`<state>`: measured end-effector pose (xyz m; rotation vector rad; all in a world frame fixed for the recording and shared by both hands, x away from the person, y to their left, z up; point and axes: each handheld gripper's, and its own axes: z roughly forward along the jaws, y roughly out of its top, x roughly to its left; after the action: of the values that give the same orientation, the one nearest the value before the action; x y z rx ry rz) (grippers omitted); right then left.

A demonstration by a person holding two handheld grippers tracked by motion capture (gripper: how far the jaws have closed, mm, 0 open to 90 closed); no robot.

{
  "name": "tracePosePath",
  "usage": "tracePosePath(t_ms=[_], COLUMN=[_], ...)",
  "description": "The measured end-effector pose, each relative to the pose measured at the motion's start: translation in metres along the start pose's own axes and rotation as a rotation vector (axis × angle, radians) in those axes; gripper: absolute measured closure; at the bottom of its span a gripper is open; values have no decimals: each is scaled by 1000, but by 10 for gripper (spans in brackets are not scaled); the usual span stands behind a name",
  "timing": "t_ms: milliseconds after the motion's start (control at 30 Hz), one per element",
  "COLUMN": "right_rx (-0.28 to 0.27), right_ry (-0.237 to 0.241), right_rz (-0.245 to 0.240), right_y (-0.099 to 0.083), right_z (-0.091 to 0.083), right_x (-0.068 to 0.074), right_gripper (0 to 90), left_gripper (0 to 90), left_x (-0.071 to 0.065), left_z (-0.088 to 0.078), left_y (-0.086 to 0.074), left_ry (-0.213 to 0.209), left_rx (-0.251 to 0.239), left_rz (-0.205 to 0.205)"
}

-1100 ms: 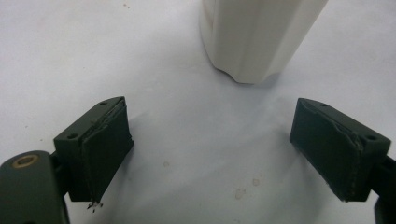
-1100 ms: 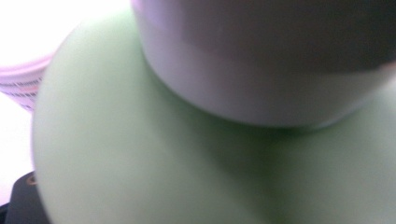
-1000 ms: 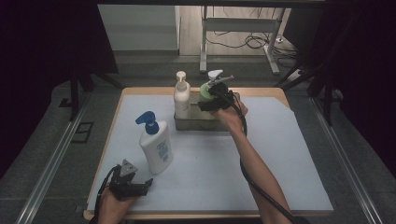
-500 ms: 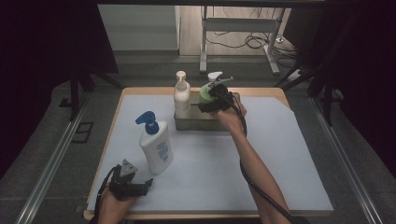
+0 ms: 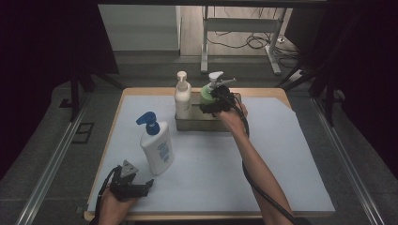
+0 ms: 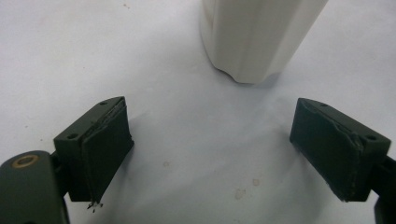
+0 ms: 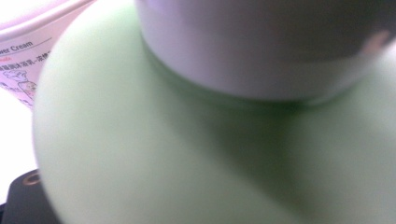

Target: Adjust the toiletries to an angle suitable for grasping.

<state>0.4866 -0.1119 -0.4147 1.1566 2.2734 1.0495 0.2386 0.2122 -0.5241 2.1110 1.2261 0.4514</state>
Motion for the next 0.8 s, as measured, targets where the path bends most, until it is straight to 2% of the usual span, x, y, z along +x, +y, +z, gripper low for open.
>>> tracePosePath(t_ms=[333,500,667,800], right_rx=[-12,12,13,26], right_ry=[29,39,47,63], right_rz=[14,-13,-17,-2], right_y=[-5,-9,-15,-19], right_z=[-13,-20,-28,-34], right_x=[-3,-4,-5,-6], right_gripper=[100,106,111,128], left_gripper=[121,121,121,121], left_x=[0,0,0,0], left_z=[0,0,0,0], left_y=[0,0,0,0], left_ry=[-1,-1,-1,-1], left_rx=[1,0,0,0], left_rz=[-1,-1,-1,-1])
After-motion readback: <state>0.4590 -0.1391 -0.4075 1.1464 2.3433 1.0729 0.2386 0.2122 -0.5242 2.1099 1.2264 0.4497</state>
